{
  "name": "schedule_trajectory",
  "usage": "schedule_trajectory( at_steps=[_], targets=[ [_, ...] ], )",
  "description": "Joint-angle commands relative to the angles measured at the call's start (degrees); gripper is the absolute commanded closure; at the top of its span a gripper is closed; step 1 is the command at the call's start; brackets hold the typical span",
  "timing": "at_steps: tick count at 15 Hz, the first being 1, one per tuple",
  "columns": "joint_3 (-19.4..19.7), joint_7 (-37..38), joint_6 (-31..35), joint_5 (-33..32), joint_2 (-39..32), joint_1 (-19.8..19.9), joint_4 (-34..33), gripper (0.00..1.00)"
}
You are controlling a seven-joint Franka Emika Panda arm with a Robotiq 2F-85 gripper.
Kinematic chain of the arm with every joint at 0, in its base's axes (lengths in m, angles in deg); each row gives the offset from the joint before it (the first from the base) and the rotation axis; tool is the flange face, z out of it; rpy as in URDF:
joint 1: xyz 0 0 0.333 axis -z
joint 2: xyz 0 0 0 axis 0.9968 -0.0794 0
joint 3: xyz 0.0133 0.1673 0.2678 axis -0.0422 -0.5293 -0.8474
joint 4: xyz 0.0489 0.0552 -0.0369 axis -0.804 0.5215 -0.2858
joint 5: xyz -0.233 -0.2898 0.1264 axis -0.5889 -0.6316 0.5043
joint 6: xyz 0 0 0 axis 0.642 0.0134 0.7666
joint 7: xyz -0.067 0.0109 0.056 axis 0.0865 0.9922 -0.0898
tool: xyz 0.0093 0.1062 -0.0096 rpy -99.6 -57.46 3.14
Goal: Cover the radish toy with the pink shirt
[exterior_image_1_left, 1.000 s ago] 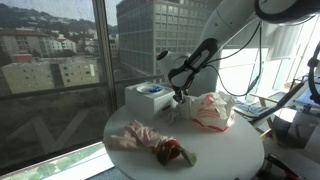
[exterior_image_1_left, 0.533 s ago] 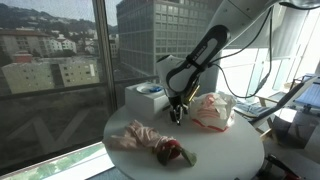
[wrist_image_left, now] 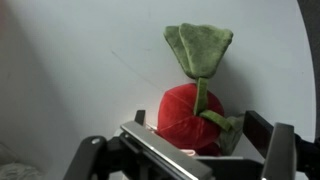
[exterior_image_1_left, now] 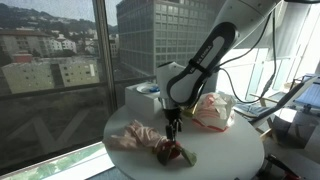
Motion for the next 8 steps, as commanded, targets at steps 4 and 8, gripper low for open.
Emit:
schedule_trajectory(
  at_steps=[4,8],
  targets=[
    [-0.3,-5.1,5.7,1.7,-3.9,-0.3,0.7,0.0],
    [0.5,-6.0,8.8,0.7,-7.5,-1.1,-0.9,0.0]
  ],
)
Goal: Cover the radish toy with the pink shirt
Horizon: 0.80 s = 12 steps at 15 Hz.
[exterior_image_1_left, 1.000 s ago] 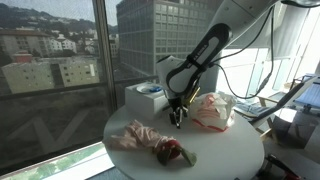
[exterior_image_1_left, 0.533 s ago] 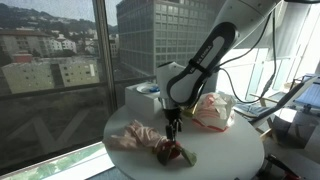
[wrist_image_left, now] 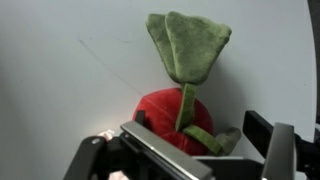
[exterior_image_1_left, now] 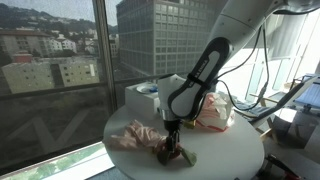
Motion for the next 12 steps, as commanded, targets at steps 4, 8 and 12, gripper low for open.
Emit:
schedule_trajectory(
  at_steps=[4,8,12],
  targets=[
    [1.9,-2.0,2.6,-0.1,-3.1,-0.8,-2.8,0.42],
    [4.4,-0.9,1.6,-1.2,-2.8,-1.1,-3.1,0.72],
    [9.4,0.8,0.8,-4.2,-2.7,-1.3,-3.1,0.98]
  ],
)
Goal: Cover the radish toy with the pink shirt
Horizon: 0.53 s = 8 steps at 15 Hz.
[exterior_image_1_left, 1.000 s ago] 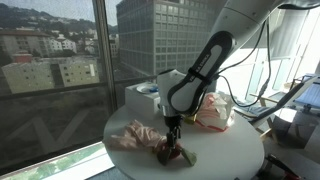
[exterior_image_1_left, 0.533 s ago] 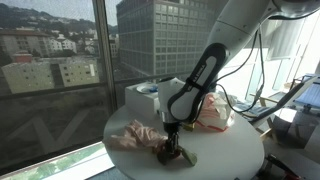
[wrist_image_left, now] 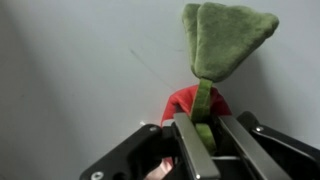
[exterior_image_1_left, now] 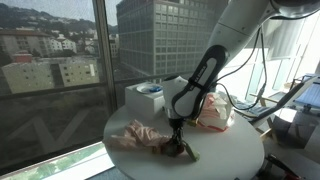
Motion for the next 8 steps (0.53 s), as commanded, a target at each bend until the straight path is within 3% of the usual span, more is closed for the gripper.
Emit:
schedule_trajectory(
  at_steps=[1,4,8],
  targets=[
    [4.4,2.1,-0.9,-3.0,0.2,-0.7,-0.7,0.96],
    [6.1,2.9,-1.1,-2.8,1.2,0.1,-0.3,0.99],
    [8.8,5.5,-2.2,-3.3,3.1,0.4,2.4,0.97]
  ],
)
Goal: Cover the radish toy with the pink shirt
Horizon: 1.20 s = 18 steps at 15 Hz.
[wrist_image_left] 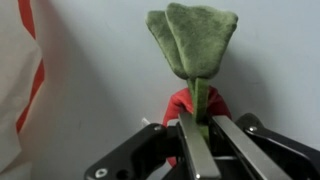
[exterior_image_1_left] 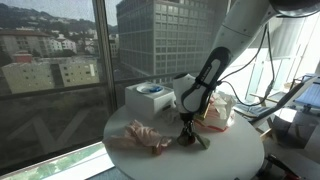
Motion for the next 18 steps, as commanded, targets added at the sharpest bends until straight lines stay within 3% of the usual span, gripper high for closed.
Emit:
schedule_trajectory(
  at_steps=[1,7,13,14,16,18],
  targets=[
    [1.8,3.5,-2.0,-1.6,3.2,0.0,3.2,0.97],
    [2.4,6.2,-3.5,-1.5,6.7,1.3,7.8,0.97],
    [-0.8,5.0,-3.1,1.2,7.9,2.8,10.2,0.97],
    [-1.2,4.8,-3.1,1.5,8.0,3.0,10.3,0.61],
    [-1.6,4.8,-3.4,1.9,8.1,2.9,10.6,0.55],
    [-1.9,5.3,-4.5,2.6,8.3,2.8,10.5,0.39]
  ],
)
